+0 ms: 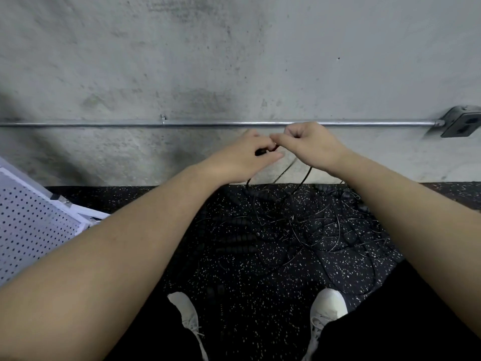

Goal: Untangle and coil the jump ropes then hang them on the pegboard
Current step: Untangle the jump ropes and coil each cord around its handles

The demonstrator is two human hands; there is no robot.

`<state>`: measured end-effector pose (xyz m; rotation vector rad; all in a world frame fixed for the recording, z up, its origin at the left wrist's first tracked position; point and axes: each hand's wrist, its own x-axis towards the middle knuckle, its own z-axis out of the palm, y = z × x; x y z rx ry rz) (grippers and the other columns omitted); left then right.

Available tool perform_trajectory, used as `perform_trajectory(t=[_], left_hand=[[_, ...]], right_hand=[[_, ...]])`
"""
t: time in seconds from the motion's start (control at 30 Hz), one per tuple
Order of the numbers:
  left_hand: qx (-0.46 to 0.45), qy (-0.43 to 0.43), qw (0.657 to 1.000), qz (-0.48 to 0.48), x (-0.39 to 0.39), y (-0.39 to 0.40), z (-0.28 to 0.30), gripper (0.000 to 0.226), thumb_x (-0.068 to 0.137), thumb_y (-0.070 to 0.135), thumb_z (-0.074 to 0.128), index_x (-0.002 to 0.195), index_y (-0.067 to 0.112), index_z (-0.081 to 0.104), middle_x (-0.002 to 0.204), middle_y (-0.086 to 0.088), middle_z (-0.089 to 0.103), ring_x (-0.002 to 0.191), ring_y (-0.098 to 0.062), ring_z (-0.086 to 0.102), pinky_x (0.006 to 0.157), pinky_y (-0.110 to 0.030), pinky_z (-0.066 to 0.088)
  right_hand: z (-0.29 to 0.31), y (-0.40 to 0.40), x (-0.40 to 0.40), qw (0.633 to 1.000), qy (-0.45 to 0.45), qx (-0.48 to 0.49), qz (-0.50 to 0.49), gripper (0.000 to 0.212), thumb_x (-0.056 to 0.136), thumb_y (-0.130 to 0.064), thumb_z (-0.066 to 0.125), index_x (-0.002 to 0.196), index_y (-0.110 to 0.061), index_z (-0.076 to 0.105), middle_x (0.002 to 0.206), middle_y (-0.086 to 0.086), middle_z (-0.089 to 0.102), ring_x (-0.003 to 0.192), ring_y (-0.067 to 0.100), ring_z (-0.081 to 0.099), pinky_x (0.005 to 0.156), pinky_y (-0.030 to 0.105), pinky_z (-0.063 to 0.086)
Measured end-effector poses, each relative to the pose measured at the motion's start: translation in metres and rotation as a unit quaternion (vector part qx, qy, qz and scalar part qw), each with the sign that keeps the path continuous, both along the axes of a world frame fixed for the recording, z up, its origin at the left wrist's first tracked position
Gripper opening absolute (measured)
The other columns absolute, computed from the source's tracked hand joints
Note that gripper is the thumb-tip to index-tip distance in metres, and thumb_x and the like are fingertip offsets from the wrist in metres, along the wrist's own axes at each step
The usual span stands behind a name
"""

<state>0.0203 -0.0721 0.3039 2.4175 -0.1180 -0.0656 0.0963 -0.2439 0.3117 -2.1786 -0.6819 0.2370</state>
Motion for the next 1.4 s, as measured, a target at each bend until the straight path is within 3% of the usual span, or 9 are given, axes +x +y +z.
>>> perform_trajectory(t=[0.13,0.23,0.37,0.53,0.77,0.93,1.03,1.2,1.4], left_hand=[[-0.033,-0.062,0.997,0.02,0.007,0.006,-0.006,0.03,0.103,0.041,0.056,0.073,0.036,0.056,0.092,0.01,0.049,0.078,-0.003,0.05,0.078,-0.027,0.041],[-0.057,-0.101,0.99,0.078,0.009,0.02,-0.006,0.032,0.103,0.04,0.055,0.072,0.033,0.059,0.09,0.006,0.052,0.079,0.0,0.051,0.077,-0.029,0.04],[-0.119,-0.113,0.972,0.166,0.004,0.033,-0.001,0.032,0.105,0.035,0.053,0.086,0.013,0.066,0.07,0.013,0.051,0.063,-0.004,0.047,0.063,-0.033,0.043],[-0.174,-0.09,0.949,0.245,-0.002,0.048,0.004,0.036,0.106,0.036,0.052,0.073,0.023,0.056,0.061,0.005,0.043,0.06,-0.015,0.047,0.054,-0.03,0.043],[-0.073,0.045,0.964,0.251,-0.005,0.073,-0.007,0.02,0.099,0.04,0.063,0.103,0.021,0.065,0.078,-0.002,0.056,0.061,-0.022,0.051,0.056,-0.028,0.044],[0.042,0.158,0.974,0.154,-0.013,0.06,-0.01,0.074,0.086,0.05,0.077,0.148,0.033,0.042,0.1,-0.005,0.066,0.073,-0.019,0.061,0.065,-0.026,0.046],[0.055,0.123,0.986,0.097,-0.01,0.044,-0.012,0.071,0.082,0.058,0.076,0.145,0.044,0.046,0.144,-0.004,0.047,0.104,-0.023,0.066,0.091,-0.027,0.05],[0.042,0.052,0.998,0.01,-0.006,0.003,-0.01,0.024,0.096,0.055,0.06,0.107,0.034,0.067,0.114,0.005,0.044,0.092,-0.011,0.057,0.085,-0.03,0.046],[0.089,-0.008,0.996,0.011,0.001,0.002,-0.012,0.026,0.102,0.054,0.049,0.085,0.037,0.06,0.118,0.01,0.049,0.096,-0.01,0.056,0.077,-0.029,0.041]], right_hand=[[-0.001,0.0,-0.002,0.997,0.067,0.036,-0.009,0.054,0.102,-0.056,0.044,0.061,-0.02,0.044,0.048,-0.009,0.036,0.047,0.01,0.037,0.052,0.02,0.037],[-0.003,-0.011,-0.003,0.991,0.128,0.035,0.034,0.068,0.105,-0.06,0.029,0.073,-0.008,0.06,0.06,0.004,0.06,0.068,0.024,0.067,0.083,0.036,0.057],[-0.015,-0.029,-0.002,0.956,0.192,-0.189,0.119,0.054,0.104,-0.06,0.033,0.115,-0.02,0.068,0.105,-0.013,0.072,0.1,0.002,0.065,0.101,0.039,0.05],[-0.028,-0.04,0.002,0.901,0.187,-0.344,0.189,0.028,0.107,-0.041,0.043,0.112,-0.029,0.067,0.12,-0.011,0.07,0.111,0.008,0.064,0.11,0.044,0.04],[-0.01,-0.031,0.003,0.984,0.037,-0.162,0.06,0.029,0.106,-0.037,0.046,0.09,-0.022,0.065,0.073,0.006,0.069,0.073,0.019,0.063,0.073,0.028,0.047],[-0.004,-0.035,0.008,0.986,0.019,-0.16,0.054,0.026,0.103,-0.04,0.051,0.09,-0.029,0.07,0.083,-0.007,0.062,0.076,0.013,0.055,0.071,0.026,0.043],[-0.008,-0.033,0.007,0.98,0.035,-0.18,0.077,0.021,0.101,-0.037,0.056,0.095,-0.03,0.075,0.103,-0.015,0.07,0.097,0.006,0.059,0.081,0.017,0.039],[-0.006,-0.022,0.004,0.987,0.034,-0.128,0.093,0.018,0.1,-0.032,0.059,0.089,-0.034,0.073,0.068,-0.035,0.063,0.068,-0.018,0.055,0.065,0.004,0.035],[-0.012,-0.031,0.002,0.985,0.094,-0.124,0.076,0.04,0.096,-0.059,0.055,0.089,-0.023,0.07,0.064,-0.003,0.063,0.059,0.012,0.059,0.074,0.028,0.049]])
